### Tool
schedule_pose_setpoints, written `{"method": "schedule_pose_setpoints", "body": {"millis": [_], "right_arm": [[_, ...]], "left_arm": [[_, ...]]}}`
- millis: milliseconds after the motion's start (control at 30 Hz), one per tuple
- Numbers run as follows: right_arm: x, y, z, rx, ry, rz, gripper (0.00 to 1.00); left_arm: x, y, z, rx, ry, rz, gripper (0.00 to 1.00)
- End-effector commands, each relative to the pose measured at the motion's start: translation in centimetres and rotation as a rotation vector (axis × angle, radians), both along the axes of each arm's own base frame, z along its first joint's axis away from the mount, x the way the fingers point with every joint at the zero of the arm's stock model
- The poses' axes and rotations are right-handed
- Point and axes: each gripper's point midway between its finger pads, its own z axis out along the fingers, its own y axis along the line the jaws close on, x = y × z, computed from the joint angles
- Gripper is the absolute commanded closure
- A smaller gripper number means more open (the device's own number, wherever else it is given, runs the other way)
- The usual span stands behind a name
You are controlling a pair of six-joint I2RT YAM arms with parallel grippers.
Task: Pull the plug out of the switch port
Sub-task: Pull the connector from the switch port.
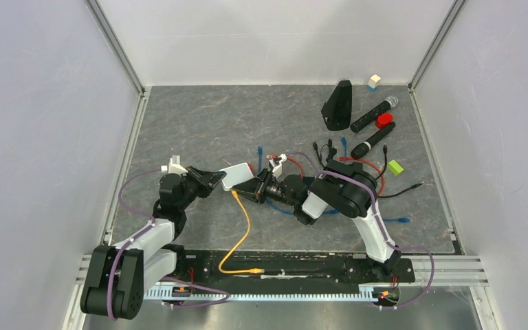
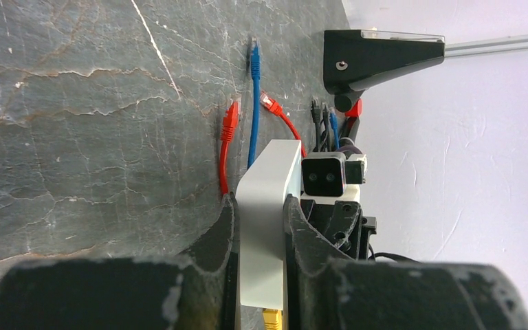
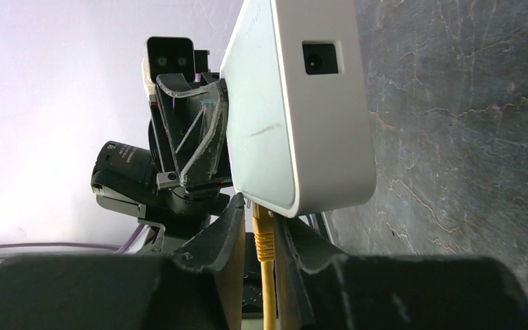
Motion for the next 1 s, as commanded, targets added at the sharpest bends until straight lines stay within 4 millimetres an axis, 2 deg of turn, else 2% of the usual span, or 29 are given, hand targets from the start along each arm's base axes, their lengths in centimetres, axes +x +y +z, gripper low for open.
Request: {"method": "schedule_pose_setpoints", "body": {"millis": [0, 33, 100, 200, 300, 367, 533, 733, 833, 867, 933, 967], "right_arm": [[-0.2, 0.3, 2.7, 0.096, -0.054, 0.006, 0.82], [-0.2, 0.3, 2.8, 0.099, -0.055, 0.005, 0.82], [-0.1, 0.5, 2.8, 0.096, -0.052, 0.01, 0.93], [-0.1, 0.8, 2.5, 0.084, -0.049, 0.018, 1.0], [-0.5, 1.0, 1.9, 0.055, -0.042, 0.045, 1.0], [-1.3, 1.2, 0.6, -0.009, -0.024, 0.094, 1.0], [-4.5, -0.5, -1.7, -0.098, 0.012, 0.171, 1.0], [-6.4, -1.6, -1.9, -0.063, 0.06, 0.21, 1.0], [-5.5, -1.6, -1.7, -0.041, 0.065, 0.176, 1.0], [-5.0, -1.3, -1.2, -0.025, 0.052, 0.169, 0.98], [-3.7, -0.7, -1.2, -0.044, 0.037, 0.15, 0.74], [-3.0, -0.5, -1.4, -0.064, 0.025, 0.136, 0.66]], "left_arm": [[0.5, 0.5, 0.1, 0.004, -0.004, 0.038, 0.98], [0.5, 0.5, 0.0, 0.004, -0.002, 0.041, 0.98], [0.5, 0.5, 0.0, 0.001, 0.0, 0.042, 0.98], [0.5, 0.5, -0.1, 0.002, 0.003, 0.042, 0.98], [0.7, 0.8, -0.2, 0.01, 0.004, 0.06, 0.98], [1.2, 1.5, -0.4, 0.031, 0.009, 0.091, 0.98], [2.9, 3.3, -1.2, 0.062, 0.052, 0.124, 0.98], [3.3, 3.7, -2.7, 0.101, 0.086, 0.129, 0.98], [2.6, 3.3, -2.7, 0.123, 0.08, 0.086, 0.98], [2.3, 3.3, -2.7, 0.12, 0.073, 0.086, 0.98], [1.4, 3.0, -2.4, 0.115, 0.07, 0.061, 0.98], [1.0, 2.7, -2.0, 0.107, 0.061, 0.046, 0.98]]}}
